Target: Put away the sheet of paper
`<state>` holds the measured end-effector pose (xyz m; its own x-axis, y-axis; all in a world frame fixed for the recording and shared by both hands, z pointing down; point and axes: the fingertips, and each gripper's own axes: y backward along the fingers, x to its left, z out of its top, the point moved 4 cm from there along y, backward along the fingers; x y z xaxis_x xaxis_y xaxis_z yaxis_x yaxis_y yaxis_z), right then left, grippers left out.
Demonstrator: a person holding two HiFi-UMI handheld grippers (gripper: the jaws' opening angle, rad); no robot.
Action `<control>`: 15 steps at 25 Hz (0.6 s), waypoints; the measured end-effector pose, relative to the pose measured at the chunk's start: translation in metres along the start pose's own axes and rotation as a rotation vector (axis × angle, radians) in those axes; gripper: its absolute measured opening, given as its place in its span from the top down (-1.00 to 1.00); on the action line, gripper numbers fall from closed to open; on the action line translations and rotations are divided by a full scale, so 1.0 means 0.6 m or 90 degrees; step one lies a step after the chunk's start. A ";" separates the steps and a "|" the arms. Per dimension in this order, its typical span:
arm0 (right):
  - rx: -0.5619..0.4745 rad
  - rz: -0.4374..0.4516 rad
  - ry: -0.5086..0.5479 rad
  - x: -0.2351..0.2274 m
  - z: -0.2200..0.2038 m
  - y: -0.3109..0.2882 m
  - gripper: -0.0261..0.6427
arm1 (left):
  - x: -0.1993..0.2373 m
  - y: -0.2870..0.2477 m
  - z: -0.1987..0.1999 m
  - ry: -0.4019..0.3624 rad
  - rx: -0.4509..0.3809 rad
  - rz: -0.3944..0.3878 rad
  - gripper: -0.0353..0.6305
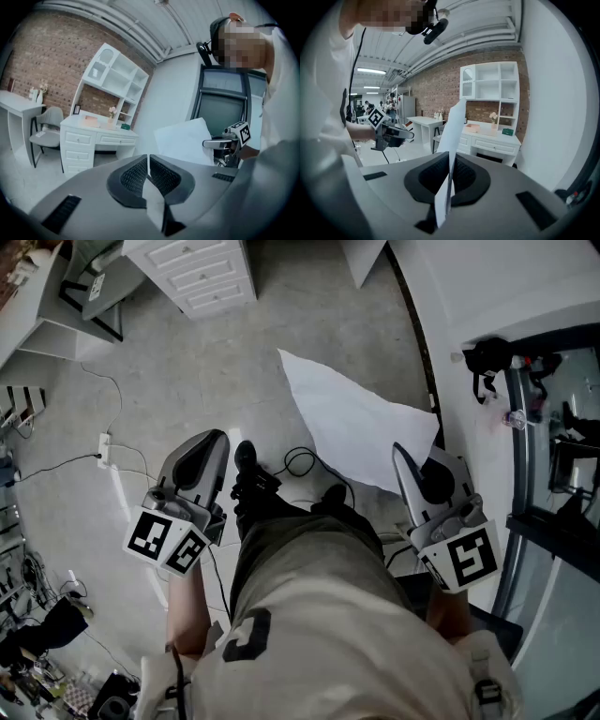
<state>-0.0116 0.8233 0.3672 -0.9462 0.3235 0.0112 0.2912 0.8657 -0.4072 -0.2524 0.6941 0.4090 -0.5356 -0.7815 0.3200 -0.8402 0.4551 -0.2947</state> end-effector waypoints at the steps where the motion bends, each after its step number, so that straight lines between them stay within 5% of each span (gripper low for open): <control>1: 0.001 0.005 -0.009 -0.011 -0.006 0.020 0.84 | -0.020 -0.001 0.008 -0.013 -0.007 0.003 0.81; 4: 0.006 0.013 -0.009 -0.027 -0.016 0.065 0.84 | -0.058 0.009 0.036 -0.045 -0.034 0.001 0.81; 8: 0.007 0.045 0.004 -0.002 -0.002 0.044 0.84 | -0.017 0.048 0.049 -0.046 -0.050 0.045 0.81; 11: 0.015 0.065 -0.004 0.026 0.013 -0.013 0.84 | 0.027 0.048 0.011 0.022 -0.031 0.065 0.81; 15: 0.014 0.093 0.007 0.084 0.076 -0.120 0.84 | 0.065 0.043 -0.016 0.147 -0.016 0.018 0.81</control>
<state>-0.0867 0.7597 0.3553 -0.8919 0.4505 -0.0396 0.4230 0.8001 -0.4253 -0.2959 0.6794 0.4227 -0.5619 -0.6511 0.5102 -0.8248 0.4882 -0.2853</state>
